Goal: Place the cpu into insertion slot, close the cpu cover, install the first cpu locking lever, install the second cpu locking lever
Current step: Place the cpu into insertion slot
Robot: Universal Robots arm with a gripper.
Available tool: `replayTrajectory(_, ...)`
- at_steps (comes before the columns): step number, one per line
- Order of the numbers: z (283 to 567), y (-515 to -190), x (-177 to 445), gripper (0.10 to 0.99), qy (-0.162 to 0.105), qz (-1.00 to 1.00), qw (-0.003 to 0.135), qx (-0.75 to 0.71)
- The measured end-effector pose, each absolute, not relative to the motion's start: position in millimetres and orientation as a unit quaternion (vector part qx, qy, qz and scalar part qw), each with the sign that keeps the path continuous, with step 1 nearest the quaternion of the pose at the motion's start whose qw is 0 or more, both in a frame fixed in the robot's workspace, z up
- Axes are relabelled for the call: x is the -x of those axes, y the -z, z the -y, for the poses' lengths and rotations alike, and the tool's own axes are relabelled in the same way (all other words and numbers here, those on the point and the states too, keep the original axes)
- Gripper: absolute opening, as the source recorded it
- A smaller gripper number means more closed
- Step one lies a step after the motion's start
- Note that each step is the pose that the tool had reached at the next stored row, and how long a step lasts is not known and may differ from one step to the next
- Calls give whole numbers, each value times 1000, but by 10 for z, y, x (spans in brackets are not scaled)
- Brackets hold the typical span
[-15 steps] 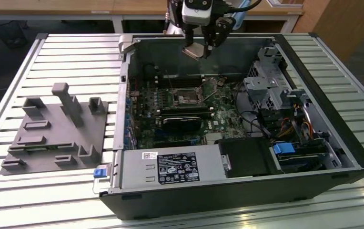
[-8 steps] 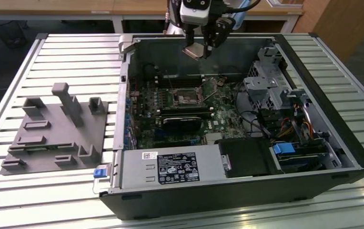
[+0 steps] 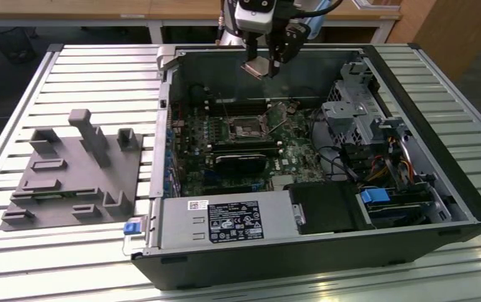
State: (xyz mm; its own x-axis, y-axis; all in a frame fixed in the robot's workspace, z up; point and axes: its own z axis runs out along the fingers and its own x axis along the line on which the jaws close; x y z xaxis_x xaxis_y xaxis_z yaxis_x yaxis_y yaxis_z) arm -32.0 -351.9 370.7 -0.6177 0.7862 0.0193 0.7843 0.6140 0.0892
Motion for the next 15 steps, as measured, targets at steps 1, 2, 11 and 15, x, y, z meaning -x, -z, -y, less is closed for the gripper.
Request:
replayTrajectory(1, 3519, -3707, 320, 541, -44, -897, 11, -439)
replayTrajectory(2, 3519, -3706, 320, 541, -44, -896, 11, -442)
replayTrajectory(11, 3519, -3705, 320, 541, -44, -885, 12, -464)
replayTrajectory(15, 3519, -3704, 320, 541, -44, -880, 13, -473)
